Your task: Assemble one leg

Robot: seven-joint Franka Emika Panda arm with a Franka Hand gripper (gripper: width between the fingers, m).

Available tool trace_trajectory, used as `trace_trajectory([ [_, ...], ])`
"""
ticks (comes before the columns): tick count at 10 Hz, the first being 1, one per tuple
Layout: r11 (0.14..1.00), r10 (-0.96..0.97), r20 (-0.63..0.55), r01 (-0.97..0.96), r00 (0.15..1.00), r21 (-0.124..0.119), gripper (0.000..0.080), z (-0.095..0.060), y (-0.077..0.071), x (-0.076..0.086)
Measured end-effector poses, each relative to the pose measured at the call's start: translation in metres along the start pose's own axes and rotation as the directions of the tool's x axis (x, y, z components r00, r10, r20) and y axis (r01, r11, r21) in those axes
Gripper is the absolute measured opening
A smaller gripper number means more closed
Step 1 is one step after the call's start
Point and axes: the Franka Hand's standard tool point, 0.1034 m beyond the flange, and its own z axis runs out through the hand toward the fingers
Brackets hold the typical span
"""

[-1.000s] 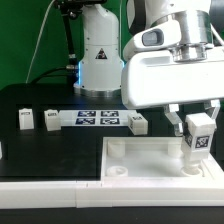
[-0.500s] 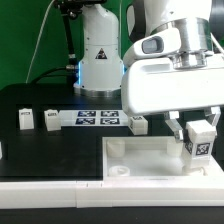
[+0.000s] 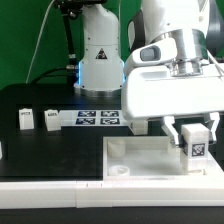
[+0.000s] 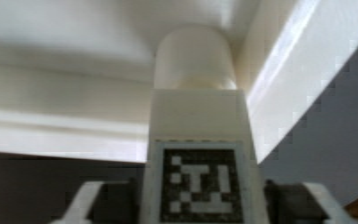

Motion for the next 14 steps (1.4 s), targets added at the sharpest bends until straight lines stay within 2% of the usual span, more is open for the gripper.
trace_trajectory([
  [1,1.0,0.0,0.0,0.0,1.0,0.0,0.0514,0.0,0.0,0.0],
  [2,1.0,0.0,0.0,0.0,1.0,0.0,0.0606,0.0,0.0,0.0],
  [3,1.0,0.0,0.0,0.0,1.0,0.0,0.0641,0.0,0.0,0.0],
  [8,1.0,-0.001,0.001,0.001,1.0,0.0,0.0649,0.0,0.0,0.0],
  [11,1.0,-0.012,0.019,0.012,1.0,0.002,0.0649,-0.022,0.007,0.021],
  [14,1.0,-0.014,0.051,0.013,0.999,0.007,0.0649,-0.019,0.005,0.018],
])
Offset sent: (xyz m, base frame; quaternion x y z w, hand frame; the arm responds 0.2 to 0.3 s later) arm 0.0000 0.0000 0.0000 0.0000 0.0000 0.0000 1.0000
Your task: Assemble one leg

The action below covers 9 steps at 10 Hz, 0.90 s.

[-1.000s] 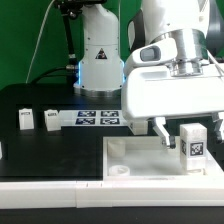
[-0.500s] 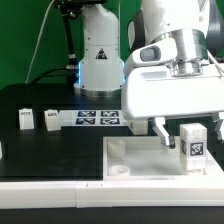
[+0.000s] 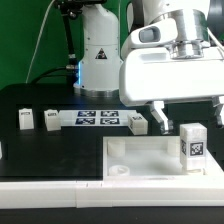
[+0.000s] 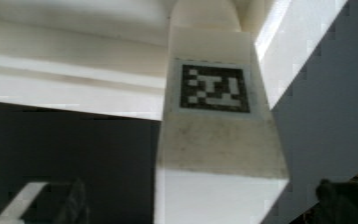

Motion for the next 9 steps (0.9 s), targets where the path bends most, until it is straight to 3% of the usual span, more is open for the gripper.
trace_trajectory([
  [1,1.0,0.0,0.015,0.0,1.0,0.002,0.0649,0.001,-0.001,-0.002],
  [2,1.0,0.001,0.127,-0.004,0.992,0.018,0.0649,0.003,-0.004,-0.009],
  [4,0.999,0.005,0.278,-0.015,0.961,0.033,0.0649,0.004,-0.003,-0.005],
  [6,0.998,-0.003,0.515,-0.029,0.857,0.054,0.0649,0.004,0.0,-0.012],
  [9,0.998,-0.006,0.538,-0.03,0.843,0.058,0.0649,0.007,-0.001,-0.008],
])
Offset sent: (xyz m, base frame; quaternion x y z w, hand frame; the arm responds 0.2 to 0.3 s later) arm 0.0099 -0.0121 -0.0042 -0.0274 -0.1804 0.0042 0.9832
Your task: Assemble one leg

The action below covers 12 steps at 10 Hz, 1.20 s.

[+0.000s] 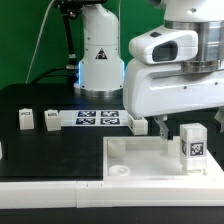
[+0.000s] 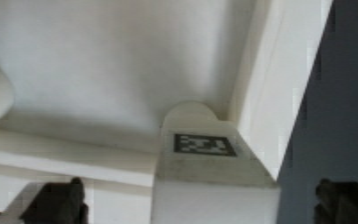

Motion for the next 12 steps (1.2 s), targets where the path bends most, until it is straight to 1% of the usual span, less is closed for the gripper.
trace_trajectory([
  [1,1.0,-0.001,0.0,0.001,1.0,0.0,0.0649,-0.0001,-0.0008,0.0002],
  [2,1.0,-0.002,-0.003,0.002,1.0,0.0,0.0622,-0.0003,-0.0015,0.0008],
  [3,1.0,-0.004,-0.009,0.004,1.0,0.0,0.0622,-0.0005,-0.0029,0.0019],
  [4,1.0,-0.003,-0.009,0.003,1.0,0.0,0.044,-0.0005,-0.0021,0.0019],
  [5,1.0,0.009,-0.009,-0.009,1.0,0.001,0.044,-0.0005,-0.0022,0.0019],
  [6,1.0,0.029,-0.009,-0.029,1.0,0.001,0.0289,-0.0005,-0.0019,0.0019],
  [7,1.0,0.032,-0.009,-0.032,0.999,0.001,0.029,-0.0005,-0.0019,0.0019],
  [9,0.977,0.212,-0.009,-0.212,0.977,0.005,0.029,-0.0005,-0.0029,0.002],
  [10,0.962,0.273,-0.009,-0.273,0.962,0.007,0.029,-0.0004,-0.0032,0.002],
  [12,0.837,0.547,-0.009,-0.547,0.837,0.038,0.0291,0.0007,-0.0034,0.0036],
])
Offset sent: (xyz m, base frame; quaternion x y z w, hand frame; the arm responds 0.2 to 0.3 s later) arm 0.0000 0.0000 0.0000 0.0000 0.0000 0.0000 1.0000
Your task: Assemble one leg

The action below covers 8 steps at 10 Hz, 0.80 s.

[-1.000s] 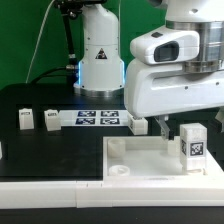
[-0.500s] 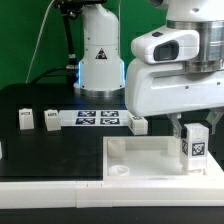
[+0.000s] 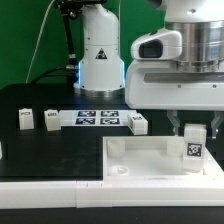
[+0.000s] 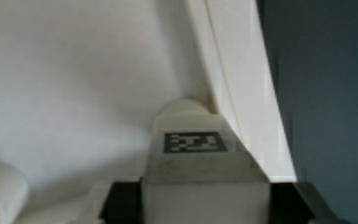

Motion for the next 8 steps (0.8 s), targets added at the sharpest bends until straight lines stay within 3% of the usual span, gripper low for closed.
trace_trajectory([
  [4,0.909,0.417,-0.02,-0.417,0.908,0.012,0.0291,-0.0003,-0.0039,0.0007],
  [5,0.899,0.437,-0.02,-0.437,0.899,0.013,0.0291,-0.0003,-0.0038,0.0008],
  [6,0.911,0.412,-0.021,-0.412,0.911,0.012,0.0364,-0.0003,-0.0038,0.0008],
  [7,0.923,0.385,-0.021,-0.385,0.923,0.012,0.0364,-0.0003,-0.0039,0.0008],
  [8,0.923,0.385,-0.021,-0.385,0.923,0.012,0.0547,-0.0002,-0.004,0.0007],
])
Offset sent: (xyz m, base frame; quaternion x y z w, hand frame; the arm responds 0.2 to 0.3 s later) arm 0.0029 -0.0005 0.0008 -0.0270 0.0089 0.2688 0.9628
